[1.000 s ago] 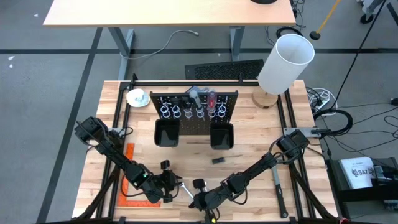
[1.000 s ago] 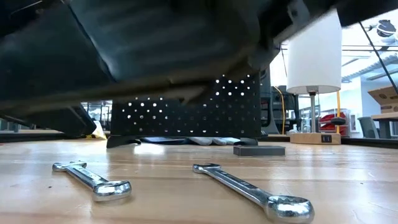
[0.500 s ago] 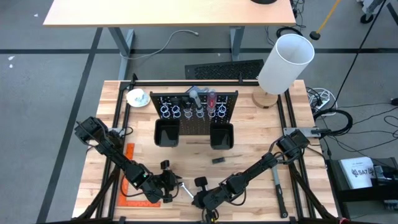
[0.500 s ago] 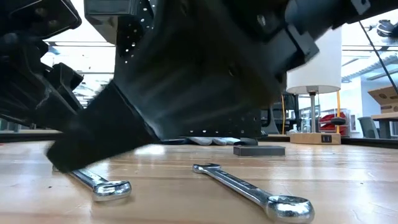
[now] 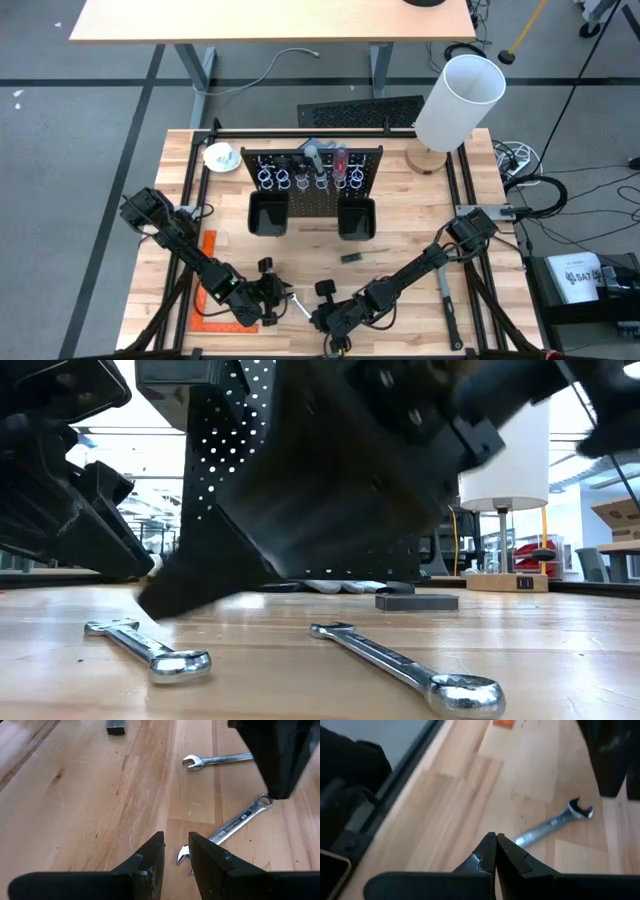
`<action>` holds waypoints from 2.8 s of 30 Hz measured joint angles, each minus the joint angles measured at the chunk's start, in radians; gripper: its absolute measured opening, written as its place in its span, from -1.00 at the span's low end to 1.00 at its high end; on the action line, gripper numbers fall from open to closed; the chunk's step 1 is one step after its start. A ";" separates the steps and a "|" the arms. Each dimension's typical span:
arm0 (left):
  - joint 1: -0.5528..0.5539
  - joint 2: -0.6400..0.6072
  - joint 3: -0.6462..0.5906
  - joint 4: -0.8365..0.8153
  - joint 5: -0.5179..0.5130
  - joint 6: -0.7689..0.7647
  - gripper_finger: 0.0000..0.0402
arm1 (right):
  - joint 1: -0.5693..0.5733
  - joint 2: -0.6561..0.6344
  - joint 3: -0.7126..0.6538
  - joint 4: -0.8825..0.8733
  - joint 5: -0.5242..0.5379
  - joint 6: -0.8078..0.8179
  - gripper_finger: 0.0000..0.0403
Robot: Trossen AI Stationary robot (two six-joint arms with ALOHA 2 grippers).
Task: Hang tools onto peg board
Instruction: Hang the silver wrench on the black peg board
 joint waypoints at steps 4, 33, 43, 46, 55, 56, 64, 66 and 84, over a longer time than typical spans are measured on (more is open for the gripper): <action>0.000 0.000 0.000 0.002 0.001 0.000 -0.51 | 0.000 0.000 0.000 -0.036 -0.001 0.011 -1.00; 0.000 -0.007 0.001 0.023 0.037 0.001 -0.51 | 0.000 0.002 0.000 -0.090 -0.002 0.027 -1.00; -0.002 -0.125 0.003 0.023 0.179 0.006 -0.51 | 0.000 0.003 0.000 -0.093 -0.002 0.034 -1.00; -0.008 -0.125 0.003 0.022 0.244 -0.001 -0.51 | 0.000 0.004 0.000 -0.093 -0.002 0.034 -1.00; -0.026 -0.116 0.003 -0.076 0.233 -0.057 -0.51 | 0.000 0.005 0.000 -0.094 -0.003 0.034 -1.00; -0.029 -0.110 0.003 -0.085 0.233 -0.068 -0.51 | 0.000 0.005 0.000 -0.094 -0.003 0.034 -1.00; -0.033 -0.058 0.003 -0.057 0.249 -0.081 -0.29 | 0.000 0.005 0.000 -0.094 -0.003 0.034 -1.00; -0.033 -0.052 0.003 -0.032 0.250 -0.080 -0.20 | 0.000 0.005 0.000 -0.094 -0.003 0.034 -1.00; -0.034 0.050 0.003 0.078 0.270 -0.074 -0.08 | 0.000 0.006 0.000 -0.085 -0.003 0.034 -1.00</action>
